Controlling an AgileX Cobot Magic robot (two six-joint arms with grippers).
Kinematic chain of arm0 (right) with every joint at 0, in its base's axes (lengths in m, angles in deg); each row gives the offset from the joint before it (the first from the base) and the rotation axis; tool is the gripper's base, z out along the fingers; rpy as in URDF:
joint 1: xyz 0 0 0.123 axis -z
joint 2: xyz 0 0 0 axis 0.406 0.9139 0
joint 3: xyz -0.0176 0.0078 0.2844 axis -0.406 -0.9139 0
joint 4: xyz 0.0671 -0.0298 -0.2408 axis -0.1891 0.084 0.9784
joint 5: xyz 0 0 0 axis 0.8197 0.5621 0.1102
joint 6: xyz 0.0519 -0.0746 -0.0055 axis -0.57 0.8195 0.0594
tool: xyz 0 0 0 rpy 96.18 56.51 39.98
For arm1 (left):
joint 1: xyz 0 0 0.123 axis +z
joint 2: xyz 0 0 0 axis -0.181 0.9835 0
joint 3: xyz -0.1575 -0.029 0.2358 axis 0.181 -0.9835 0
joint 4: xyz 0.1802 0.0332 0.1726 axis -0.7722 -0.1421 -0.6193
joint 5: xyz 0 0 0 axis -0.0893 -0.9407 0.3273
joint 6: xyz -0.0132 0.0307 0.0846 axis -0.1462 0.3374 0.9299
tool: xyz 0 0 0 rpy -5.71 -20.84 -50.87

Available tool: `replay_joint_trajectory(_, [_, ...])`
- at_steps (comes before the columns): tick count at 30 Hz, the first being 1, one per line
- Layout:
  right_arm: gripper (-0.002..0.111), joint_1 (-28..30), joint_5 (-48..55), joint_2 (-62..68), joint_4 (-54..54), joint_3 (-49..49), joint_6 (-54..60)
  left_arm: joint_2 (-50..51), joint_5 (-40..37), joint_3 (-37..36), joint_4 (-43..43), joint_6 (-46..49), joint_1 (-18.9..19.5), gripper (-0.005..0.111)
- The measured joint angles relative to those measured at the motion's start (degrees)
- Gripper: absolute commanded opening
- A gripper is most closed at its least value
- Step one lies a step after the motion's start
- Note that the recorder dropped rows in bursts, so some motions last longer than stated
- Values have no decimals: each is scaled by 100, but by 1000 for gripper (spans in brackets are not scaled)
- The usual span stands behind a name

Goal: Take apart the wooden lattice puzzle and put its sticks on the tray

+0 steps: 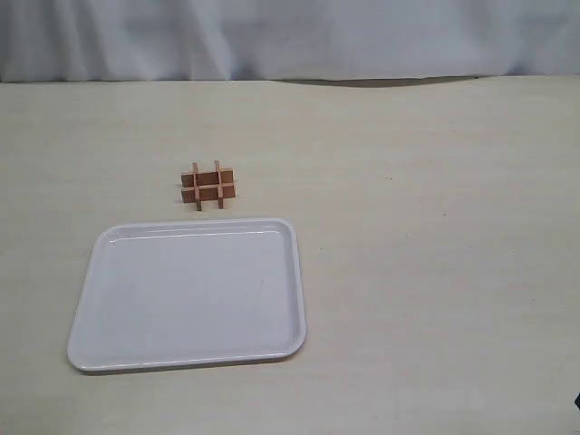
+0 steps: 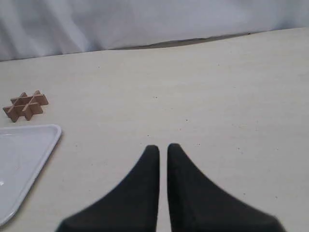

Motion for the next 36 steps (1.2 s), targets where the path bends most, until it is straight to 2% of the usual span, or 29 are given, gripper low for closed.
replay_joint_trajectory(14, [6, 0, -102, 0, 0, 0, 0, 0, 0, 0, 0, 0, 0, 0])
replay_joint_trajectory(17, [6, 0, -498, 0, 0, 0, 0, 0, 0, 0, 0, 0, 0, 0])
replay_joint_trajectory(24, [6, 0, -2188, 0, 0, 0, 0, 0, 0, 0, 0, 0, 0, 0])
replay_joint_trajectory(30, [6, 0, -2816, 0, 0, 0, 0, 0, 0, 0, 0, 0, 0, 0])
replay_joint_trajectory(32, [6, 0, -3213, 0, -62, 0, -327, 0, 0, 0, 0, 0, 0, 0])
replay_joint_trajectory(33, [6, 0, -3278, 0, -159, 0, -974, 0, 0, 0, 0, 0, 0, 0])
replay_joint_trajectory(36, [6, 0, -2867, 0, -255, 0, -1791, 0, 0, 0, 0, 0, 0, 0])
